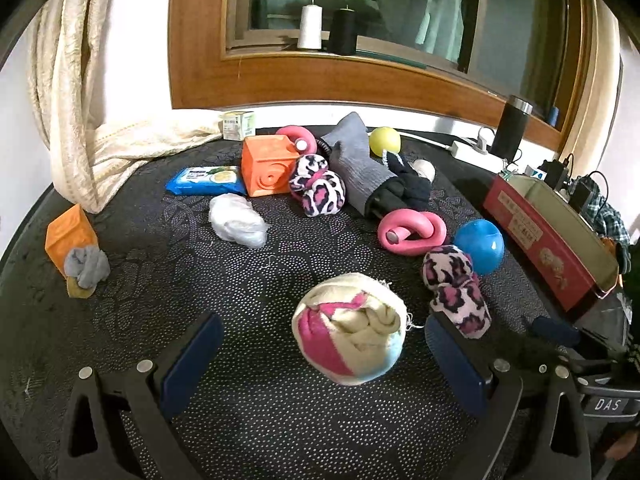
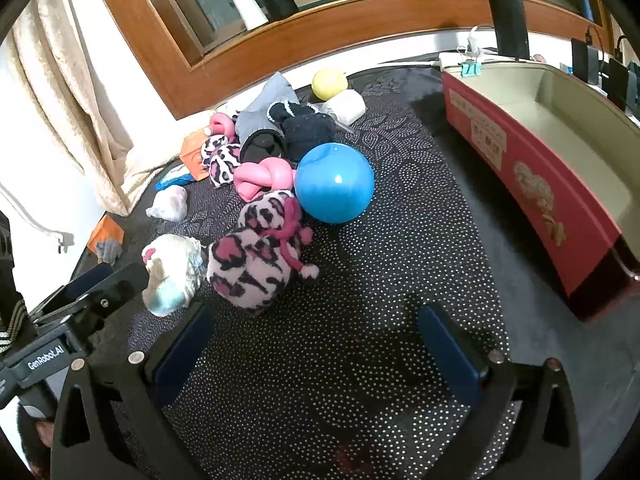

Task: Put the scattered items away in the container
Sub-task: 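Grasp the cream-and-pink knit ball with left tool while right tool nears blue ball, then grasp blue ball with right tool, drop it in red box while left holds knit ball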

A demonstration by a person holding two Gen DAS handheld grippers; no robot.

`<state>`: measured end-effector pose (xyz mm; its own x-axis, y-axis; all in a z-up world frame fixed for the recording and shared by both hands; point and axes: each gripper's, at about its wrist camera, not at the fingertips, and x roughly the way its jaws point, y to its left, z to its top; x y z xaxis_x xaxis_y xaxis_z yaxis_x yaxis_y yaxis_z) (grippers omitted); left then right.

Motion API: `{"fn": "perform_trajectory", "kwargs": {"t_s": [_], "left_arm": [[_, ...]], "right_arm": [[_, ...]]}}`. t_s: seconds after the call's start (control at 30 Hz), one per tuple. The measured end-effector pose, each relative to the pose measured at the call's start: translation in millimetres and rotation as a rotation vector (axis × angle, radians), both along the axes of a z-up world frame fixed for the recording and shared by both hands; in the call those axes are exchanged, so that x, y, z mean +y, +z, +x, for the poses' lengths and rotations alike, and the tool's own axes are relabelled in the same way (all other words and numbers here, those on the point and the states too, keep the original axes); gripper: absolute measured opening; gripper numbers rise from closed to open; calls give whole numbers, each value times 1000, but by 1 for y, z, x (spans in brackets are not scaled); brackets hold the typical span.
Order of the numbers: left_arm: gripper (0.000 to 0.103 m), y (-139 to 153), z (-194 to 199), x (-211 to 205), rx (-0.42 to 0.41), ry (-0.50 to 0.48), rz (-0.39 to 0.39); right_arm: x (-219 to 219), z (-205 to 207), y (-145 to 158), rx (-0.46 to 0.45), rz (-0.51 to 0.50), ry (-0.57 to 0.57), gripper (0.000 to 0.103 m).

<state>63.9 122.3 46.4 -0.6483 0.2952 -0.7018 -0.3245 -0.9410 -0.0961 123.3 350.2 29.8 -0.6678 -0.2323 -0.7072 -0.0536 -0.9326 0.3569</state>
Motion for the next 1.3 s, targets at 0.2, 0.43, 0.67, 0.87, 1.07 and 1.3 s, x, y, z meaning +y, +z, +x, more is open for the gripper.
{"fn": "perform_trajectory", "kwargs": {"t_s": [0.2,0.43,0.67,0.87,1.07,1.3], "left_arm": [[103,-6,-2,9,-8,-15,-20],[103,-20,-10,17,-31,-14,-65],[72,-29,-17,20,-71,-32,-56],[69,-27,-15,17,-63,-40,-20],[69,-18,-14,6,-16,-2,36],[69,-14,-17,-2,-9,3,80]], "right_arm": [[7,9,3,37,-35,-38,103],[13,19,7,92,-69,-92,103],[6,20,11,120,-30,-85,97],[-2,16,10,97,16,-58,82],[0,4,20,96,53,-73,81],[6,-33,31,94,55,-72,81]]}}
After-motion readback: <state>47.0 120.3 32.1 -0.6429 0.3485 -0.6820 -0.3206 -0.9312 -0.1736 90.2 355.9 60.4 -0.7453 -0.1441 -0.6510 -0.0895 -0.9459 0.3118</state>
